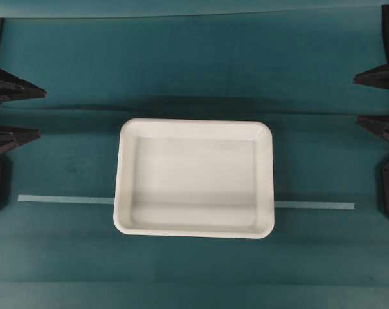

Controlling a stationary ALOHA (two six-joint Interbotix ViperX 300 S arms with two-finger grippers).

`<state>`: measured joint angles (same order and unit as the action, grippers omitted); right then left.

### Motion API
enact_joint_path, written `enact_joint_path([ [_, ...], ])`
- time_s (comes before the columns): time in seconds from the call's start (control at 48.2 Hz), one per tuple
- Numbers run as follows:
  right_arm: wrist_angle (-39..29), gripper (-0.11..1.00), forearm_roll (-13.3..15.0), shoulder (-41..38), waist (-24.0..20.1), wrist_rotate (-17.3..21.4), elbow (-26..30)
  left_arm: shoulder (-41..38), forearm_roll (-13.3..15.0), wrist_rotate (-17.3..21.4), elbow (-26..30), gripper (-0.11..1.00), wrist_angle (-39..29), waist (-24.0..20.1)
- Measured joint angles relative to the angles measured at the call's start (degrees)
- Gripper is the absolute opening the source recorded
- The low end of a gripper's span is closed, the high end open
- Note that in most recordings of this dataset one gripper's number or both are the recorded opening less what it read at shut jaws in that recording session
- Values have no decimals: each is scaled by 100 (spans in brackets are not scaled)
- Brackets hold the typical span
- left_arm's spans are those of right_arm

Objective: Lift the white case with both hands.

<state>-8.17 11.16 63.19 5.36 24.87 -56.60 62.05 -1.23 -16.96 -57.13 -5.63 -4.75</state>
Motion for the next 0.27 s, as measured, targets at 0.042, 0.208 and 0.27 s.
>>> enact_joint_path([
  [0.042,0,89,0,0,0,0,0,0,-9,9,0,93,-9,0],
  [0.208,0,89,0,0,0,9,9,0,-9,-9,0,93,0,0],
  [0.27,0,89,9,0,0,0,0,0,0,-62,0,93,0,0],
])
